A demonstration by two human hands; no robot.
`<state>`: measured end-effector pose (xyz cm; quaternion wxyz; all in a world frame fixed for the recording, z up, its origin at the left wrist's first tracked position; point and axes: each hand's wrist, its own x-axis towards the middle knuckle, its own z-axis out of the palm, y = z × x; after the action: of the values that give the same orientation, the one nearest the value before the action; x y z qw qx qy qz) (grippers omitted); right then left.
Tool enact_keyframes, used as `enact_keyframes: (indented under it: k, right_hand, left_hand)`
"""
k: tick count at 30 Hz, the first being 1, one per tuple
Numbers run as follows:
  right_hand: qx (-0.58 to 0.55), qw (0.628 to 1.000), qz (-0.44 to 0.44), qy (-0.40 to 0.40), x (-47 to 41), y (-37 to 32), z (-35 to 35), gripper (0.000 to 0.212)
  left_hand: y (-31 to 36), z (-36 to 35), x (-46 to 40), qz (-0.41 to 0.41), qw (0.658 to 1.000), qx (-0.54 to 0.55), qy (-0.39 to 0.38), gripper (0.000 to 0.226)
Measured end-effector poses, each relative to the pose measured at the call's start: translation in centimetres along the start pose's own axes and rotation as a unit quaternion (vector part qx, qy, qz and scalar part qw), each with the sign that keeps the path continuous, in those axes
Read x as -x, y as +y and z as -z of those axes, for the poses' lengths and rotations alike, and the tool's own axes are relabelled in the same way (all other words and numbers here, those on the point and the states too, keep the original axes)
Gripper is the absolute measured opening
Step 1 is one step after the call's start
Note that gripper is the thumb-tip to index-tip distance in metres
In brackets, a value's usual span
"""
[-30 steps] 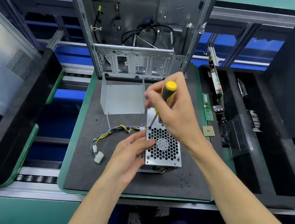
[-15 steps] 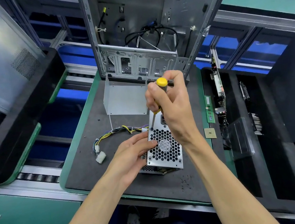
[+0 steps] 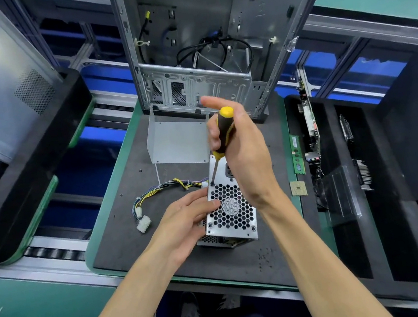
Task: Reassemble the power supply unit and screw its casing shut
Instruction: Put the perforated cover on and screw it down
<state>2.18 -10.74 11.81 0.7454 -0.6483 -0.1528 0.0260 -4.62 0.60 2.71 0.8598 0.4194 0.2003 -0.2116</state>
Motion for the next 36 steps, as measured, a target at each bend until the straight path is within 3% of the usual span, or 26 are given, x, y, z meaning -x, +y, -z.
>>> enact_keyframes:
  k: [2,5,9,13,17,21,25,28,32,36]
  right_hand:
    - [0.001,1.0,-0.004,0.009,0.12,0.06,0.1,0.032]
    - [0.008,1.0,0.01,0.016,0.19,-0.07,0.12,0.009]
    - [0.023,1.0,0.011,-0.013,0.25,0.02,0.02,0.011]
    - [-0.011,1.0,-0.023,-0.013,0.36,0.31,0.14,0.038]
    - [-0.003,1.0,0.008,0.007,0.64,-0.02,0.17,0.009]
    - [-0.006,1.0,0.016,-0.005,0.47,-0.15,0.11,0.016]
    - [-0.007,1.0,-0.017,-0.025,0.51,0.11,0.2,0.036]
    - [0.004,1.0,-0.004,-0.009,0.75,-0.26,-0.28,0.015]
    - [0.011,1.0,0.004,-0.016,0.5,-0.07,-0.45,0.009]
    - [-0.012,1.0,-0.02,-0.006,0.32,0.11,-0.18,0.035]
  left_hand:
    - [0.03,0.06,-0.01,0.0,1.0,-0.003,0.001,0.038]
    - [0.02,-0.01,-0.04,0.004,1.0,0.0,0.001,0.035]
    - [-0.02,-0.01,-0.06,0.004,1.0,-0.001,0.003,0.034]
    - [0.0,0.12,-0.11,0.003,1.0,-0.006,-0.001,0.037]
    - [-0.1,0.1,-0.17,0.005,1.0,-0.002,0.001,0.036]
    - [-0.18,0.17,-0.26,0.004,1.0,0.002,0.004,0.037]
    - [-0.15,0.27,-0.24,0.003,1.0,-0.001,0.003,0.041]
    - [-0.13,0.19,-0.2,0.005,1.0,0.006,0.005,0.038]
    - [-0.07,0.18,-0.16,0.004,1.0,0.006,0.008,0.035]
    - [-0.08,0.38,-0.11,0.004,1.0,0.002,0.001,0.039]
